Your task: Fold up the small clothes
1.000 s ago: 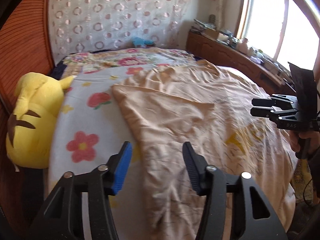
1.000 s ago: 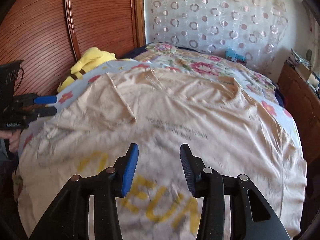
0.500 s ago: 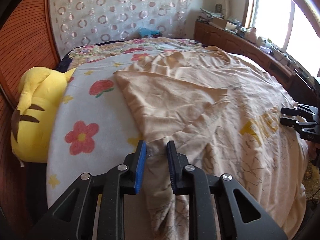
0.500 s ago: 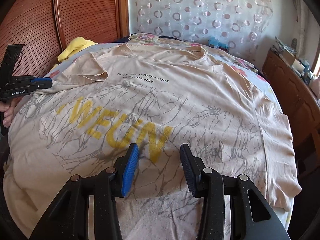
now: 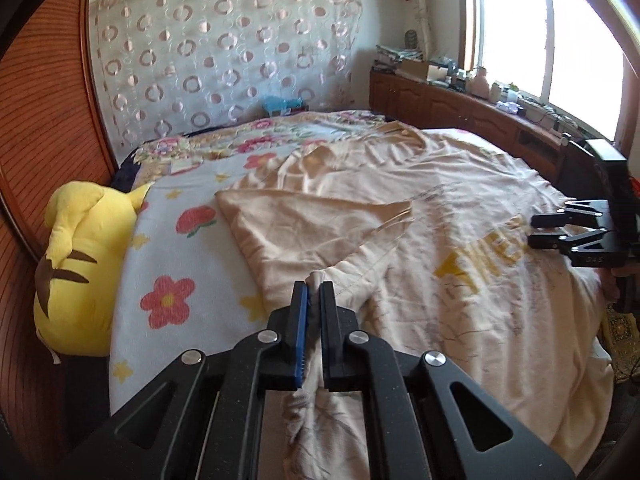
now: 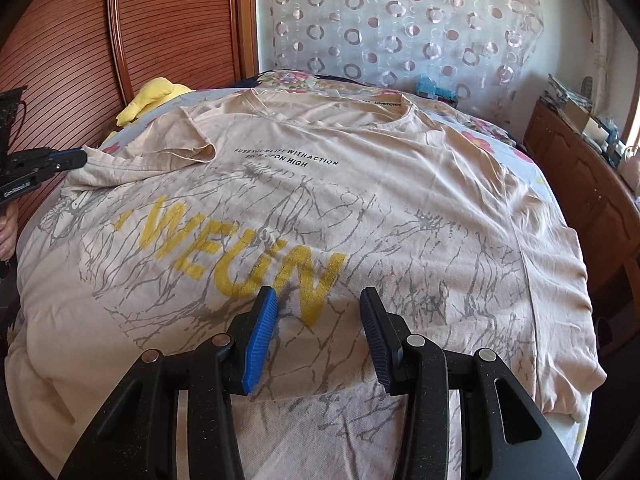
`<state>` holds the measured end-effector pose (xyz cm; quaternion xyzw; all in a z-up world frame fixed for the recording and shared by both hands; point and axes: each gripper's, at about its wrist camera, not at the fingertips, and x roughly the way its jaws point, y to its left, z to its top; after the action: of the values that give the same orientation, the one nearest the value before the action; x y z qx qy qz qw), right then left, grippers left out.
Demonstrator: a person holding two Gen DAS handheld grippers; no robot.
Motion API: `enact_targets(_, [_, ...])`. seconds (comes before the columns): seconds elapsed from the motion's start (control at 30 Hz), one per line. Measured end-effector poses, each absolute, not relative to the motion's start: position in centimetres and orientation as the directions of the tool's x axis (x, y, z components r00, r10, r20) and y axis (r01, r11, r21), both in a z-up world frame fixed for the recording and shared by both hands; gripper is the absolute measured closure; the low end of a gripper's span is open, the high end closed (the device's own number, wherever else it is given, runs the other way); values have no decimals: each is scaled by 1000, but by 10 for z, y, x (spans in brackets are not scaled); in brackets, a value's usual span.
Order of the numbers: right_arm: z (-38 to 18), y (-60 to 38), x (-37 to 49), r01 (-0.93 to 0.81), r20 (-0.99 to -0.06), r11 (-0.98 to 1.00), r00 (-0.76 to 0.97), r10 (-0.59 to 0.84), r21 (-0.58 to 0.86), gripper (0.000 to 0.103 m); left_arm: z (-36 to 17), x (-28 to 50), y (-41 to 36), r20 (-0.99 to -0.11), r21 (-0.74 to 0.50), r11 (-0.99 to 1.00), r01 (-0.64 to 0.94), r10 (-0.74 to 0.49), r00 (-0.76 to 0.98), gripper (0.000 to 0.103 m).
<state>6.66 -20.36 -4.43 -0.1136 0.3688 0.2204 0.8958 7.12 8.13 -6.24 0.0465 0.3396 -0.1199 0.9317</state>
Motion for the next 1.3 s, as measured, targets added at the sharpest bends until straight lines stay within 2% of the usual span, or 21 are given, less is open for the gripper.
enact_targets(0.17, [-44,-204,66,-479,-711,877,630,312,-40,58,-59,55,67,-644,-1,947,322,-246,725,96])
enact_targets(0.37, [-44,-204,66,-479,-711,877,630,312,-40,58,-67,38,64,-668,8,940,340,-248,702,96])
enact_targets(0.4, [-44,-204,66,-480,-711,877,630,312,-40,58,-66,37,65,-669,0,941,338,-252,700,95])
enact_targets(0.5, [-44,-204,66,-479,-712,877,630,312,-39,58,-62,36,68,-663,-23,942,336,-265,700,79])
enact_targets(0.6, [-44,-204,66,-480,-711,877,630,312,-40,58,-58,41,68,-653,-34,944,327,-269,708,68])
enact_targets(0.7, [-44,-204,66,-480,-711,876,629,313,-40,58,-58,52,66,-665,-27,952,304,-244,706,62])
enact_targets(0.8, [-44,-204,66,-480,-712,876,630,311,-41,58,-62,65,65,-673,-37,954,299,-245,698,53])
enact_targets(1.1, [-44,-204,66,-481,-712,876,629,312,-41,58,-86,118,63,-743,-39,973,227,-180,644,51])
enact_targets(1.3, [-44,-204,66,-481,-712,876,629,313,-40,58,-99,134,58,-771,-22,977,210,-150,619,43])
